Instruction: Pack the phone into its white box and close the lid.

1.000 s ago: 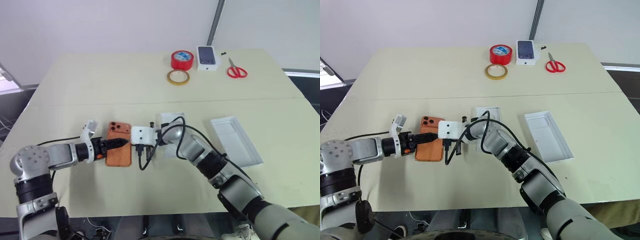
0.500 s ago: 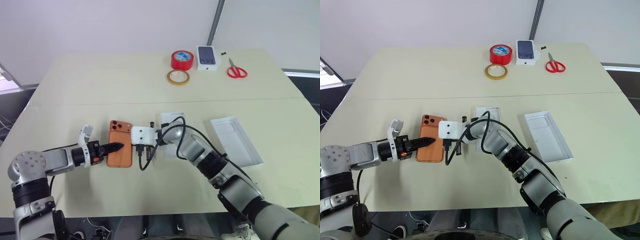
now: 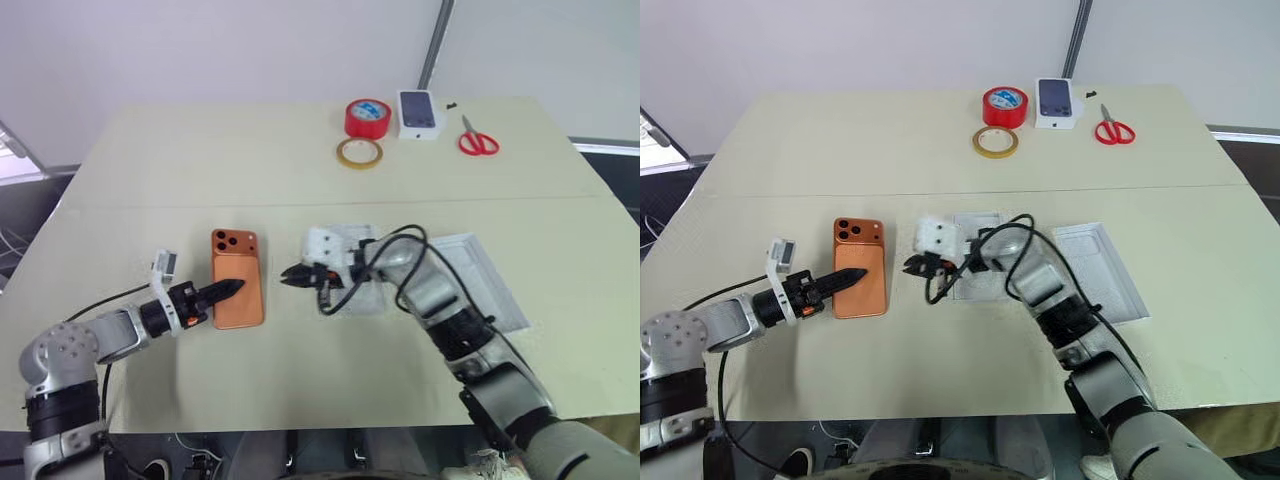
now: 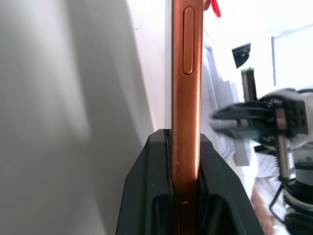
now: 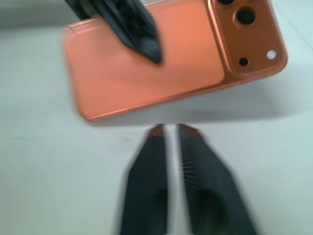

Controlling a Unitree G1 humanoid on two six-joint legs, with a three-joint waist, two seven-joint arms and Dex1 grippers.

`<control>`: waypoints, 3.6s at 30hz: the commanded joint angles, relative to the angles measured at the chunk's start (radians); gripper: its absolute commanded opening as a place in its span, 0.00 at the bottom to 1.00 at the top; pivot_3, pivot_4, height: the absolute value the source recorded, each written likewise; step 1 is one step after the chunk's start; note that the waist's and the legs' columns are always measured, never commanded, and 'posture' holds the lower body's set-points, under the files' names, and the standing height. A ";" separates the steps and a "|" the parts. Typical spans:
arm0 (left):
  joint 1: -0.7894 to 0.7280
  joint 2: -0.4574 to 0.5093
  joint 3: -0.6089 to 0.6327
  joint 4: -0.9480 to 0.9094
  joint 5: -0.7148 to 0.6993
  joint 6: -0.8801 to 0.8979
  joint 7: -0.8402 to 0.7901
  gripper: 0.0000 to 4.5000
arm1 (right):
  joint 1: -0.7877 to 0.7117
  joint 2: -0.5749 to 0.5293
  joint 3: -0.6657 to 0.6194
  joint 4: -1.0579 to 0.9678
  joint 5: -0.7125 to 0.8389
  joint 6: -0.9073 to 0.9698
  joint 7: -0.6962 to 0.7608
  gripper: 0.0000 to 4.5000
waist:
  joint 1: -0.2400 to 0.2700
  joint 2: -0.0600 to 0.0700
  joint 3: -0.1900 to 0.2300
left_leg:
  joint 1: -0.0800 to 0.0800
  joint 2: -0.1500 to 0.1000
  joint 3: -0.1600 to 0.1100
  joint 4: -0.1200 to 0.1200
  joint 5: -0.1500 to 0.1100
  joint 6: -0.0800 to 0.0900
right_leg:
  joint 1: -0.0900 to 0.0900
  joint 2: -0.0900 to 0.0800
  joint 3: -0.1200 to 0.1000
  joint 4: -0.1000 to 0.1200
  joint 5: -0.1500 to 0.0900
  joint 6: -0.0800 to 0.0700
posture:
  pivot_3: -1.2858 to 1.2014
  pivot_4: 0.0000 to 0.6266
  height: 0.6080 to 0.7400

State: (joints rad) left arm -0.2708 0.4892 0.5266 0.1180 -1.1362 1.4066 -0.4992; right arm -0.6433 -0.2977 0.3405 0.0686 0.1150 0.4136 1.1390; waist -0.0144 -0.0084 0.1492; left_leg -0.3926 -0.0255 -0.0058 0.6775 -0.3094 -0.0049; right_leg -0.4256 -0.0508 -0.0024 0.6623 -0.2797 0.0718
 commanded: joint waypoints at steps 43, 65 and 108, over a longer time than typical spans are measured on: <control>-0.220 -0.198 -0.025 -0.075 -0.320 -0.051 0.427 0.00 | 0.324 -0.332 -0.019 -0.313 -0.050 -0.224 -0.050 0.00 | 0.004 -0.004 0.003 | -0.001 0.000 0.000 0.001 0.001 -0.001 | 0.002 0.000 0.000 -0.005 0.000 0.000 | 0.52 0.24 1.00; -0.169 -0.264 -0.190 -0.098 -0.355 -0.165 0.484 0.00 | 0.348 -0.395 -0.202 -0.367 0.110 -0.089 -0.042 0.88 | 0.008 -0.005 0.003 | -0.001 0.000 0.000 0.003 0.004 -0.006 | 0.003 0.001 0.000 -0.004 0.000 0.000 | 0.52 0.24 1.00; -0.152 0.112 -0.689 -0.192 0.447 -0.613 0.066 0.01 | 0.202 -0.285 -0.083 0.037 -0.203 -0.439 -0.296 0.00 | 0.004 -0.003 0.004 | -0.001 0.001 0.001 0.002 0.004 -0.006 | 0.004 0.002 0.000 -0.006 0.000 0.000 | 0.52 0.24 1.00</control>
State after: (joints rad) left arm -0.4252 0.6059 -0.1358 -0.0513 -0.7384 0.8278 -0.3896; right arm -0.4180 -0.5870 0.2563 0.1021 -0.0700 0.0019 0.8550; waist -0.0106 -0.0115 0.1533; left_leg -0.3934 -0.0245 -0.0046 0.6791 -0.3055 -0.0112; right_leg -0.4221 -0.0488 -0.0021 0.6563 -0.2796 0.0720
